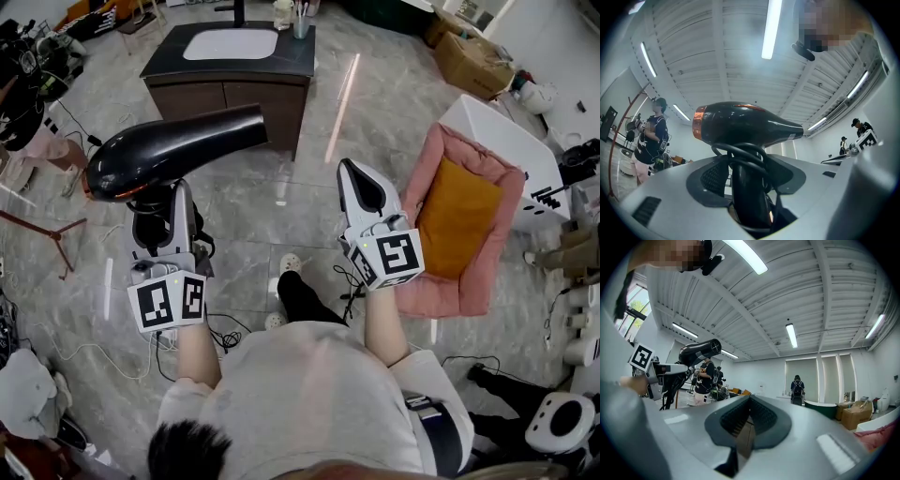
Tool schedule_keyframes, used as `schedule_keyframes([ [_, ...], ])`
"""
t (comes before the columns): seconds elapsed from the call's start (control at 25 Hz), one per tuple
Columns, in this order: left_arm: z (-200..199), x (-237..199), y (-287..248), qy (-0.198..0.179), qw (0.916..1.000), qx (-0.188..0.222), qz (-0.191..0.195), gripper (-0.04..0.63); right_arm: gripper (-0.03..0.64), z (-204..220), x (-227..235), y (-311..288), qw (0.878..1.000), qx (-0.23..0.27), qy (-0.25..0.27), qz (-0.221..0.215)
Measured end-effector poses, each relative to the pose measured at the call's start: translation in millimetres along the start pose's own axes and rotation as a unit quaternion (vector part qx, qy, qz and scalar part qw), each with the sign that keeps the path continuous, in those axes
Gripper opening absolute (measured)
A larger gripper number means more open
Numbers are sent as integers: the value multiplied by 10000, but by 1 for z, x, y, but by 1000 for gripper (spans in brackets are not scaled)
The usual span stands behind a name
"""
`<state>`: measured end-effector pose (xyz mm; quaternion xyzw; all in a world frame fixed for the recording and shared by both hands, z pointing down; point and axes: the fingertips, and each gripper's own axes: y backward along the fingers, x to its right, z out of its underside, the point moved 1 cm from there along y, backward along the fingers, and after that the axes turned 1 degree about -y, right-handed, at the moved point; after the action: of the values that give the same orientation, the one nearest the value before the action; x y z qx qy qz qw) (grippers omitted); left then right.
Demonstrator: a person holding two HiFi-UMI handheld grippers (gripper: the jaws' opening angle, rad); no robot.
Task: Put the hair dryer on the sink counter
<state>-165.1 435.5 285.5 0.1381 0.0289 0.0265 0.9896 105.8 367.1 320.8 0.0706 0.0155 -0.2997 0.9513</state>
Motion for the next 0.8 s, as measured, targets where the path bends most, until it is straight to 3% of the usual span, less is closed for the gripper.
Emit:
schedule_keyframes([
  [0.8,38,2,-193,-51,9997,152,-197,250,11,16,124,-171,9994,166,-15,-318],
])
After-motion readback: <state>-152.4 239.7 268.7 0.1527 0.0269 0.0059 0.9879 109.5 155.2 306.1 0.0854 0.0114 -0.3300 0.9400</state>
